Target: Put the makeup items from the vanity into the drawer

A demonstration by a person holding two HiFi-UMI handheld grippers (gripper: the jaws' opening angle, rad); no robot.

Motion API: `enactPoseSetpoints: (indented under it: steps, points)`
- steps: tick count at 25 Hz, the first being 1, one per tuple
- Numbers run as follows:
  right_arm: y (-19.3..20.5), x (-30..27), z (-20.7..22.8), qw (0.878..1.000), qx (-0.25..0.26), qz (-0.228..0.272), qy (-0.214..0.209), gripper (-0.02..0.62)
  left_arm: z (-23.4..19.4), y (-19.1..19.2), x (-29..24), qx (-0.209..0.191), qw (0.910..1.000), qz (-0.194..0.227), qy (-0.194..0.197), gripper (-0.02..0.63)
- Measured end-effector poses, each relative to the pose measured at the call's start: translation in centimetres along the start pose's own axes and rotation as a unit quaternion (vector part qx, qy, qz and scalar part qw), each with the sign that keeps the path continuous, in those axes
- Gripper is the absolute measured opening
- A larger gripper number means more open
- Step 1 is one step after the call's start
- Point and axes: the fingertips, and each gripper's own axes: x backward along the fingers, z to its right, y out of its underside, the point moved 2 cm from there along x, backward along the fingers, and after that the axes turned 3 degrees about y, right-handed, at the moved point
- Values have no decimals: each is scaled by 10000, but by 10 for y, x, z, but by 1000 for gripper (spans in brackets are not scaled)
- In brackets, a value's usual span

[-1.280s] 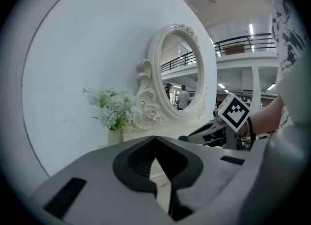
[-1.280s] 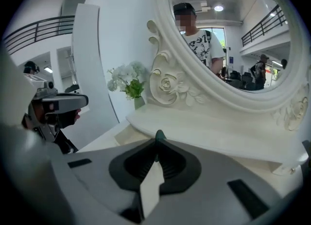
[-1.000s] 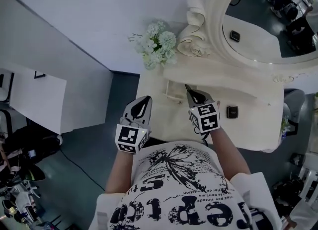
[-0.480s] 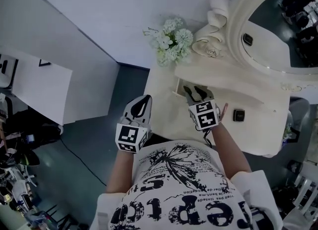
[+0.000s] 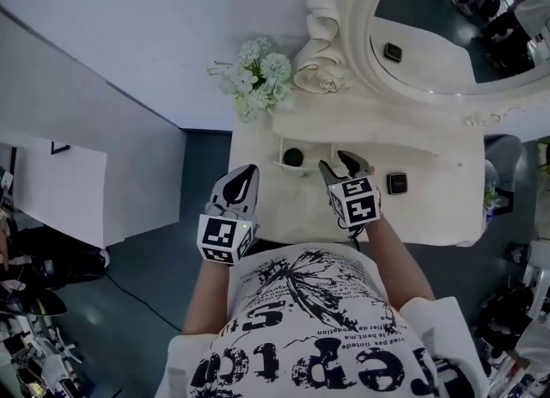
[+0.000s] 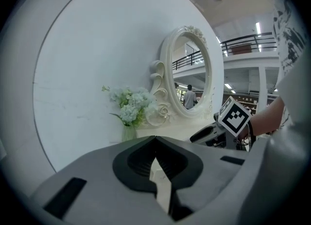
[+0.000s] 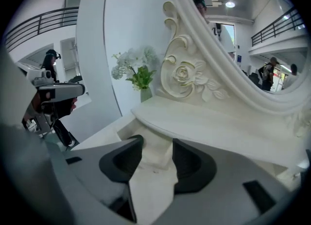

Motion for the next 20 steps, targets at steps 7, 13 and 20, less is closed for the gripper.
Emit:
enactPoseSetpoints:
  steps: [7,13,20]
  points:
    - [65,38,56,9922,-841,-376,843,204,42,-2,-39,-167,9967,-95,794,20]
    - [121,50,78,9813,-1327,-827,1118,204,82,9,-65,-254,9904,-293,1325,18]
    - [162,38,82,9699,-1697,-1245,1220,193,100,29,-73,-209,9870,-610,1471,20]
